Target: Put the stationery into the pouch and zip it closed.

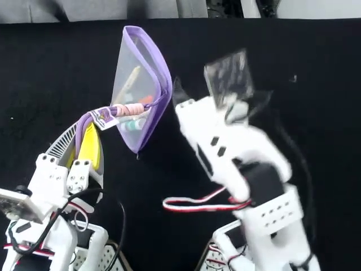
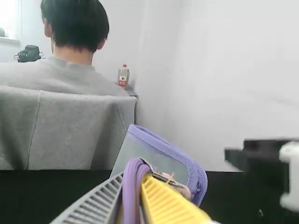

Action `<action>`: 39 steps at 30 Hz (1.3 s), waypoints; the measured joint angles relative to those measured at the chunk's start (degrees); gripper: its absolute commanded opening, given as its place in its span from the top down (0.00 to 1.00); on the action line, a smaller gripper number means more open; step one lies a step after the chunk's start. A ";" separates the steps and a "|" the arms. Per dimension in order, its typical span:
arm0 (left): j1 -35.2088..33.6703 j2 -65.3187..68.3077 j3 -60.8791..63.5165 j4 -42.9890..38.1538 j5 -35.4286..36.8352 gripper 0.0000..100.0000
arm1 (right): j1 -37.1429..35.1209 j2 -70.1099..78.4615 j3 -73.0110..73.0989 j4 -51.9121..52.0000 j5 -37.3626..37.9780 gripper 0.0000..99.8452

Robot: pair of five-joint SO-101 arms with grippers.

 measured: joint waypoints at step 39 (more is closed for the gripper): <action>0.00 0.00 0.00 -0.44 3.69 0.97 | -11.08 -4.13 45.54 -60.04 -6.42 0.76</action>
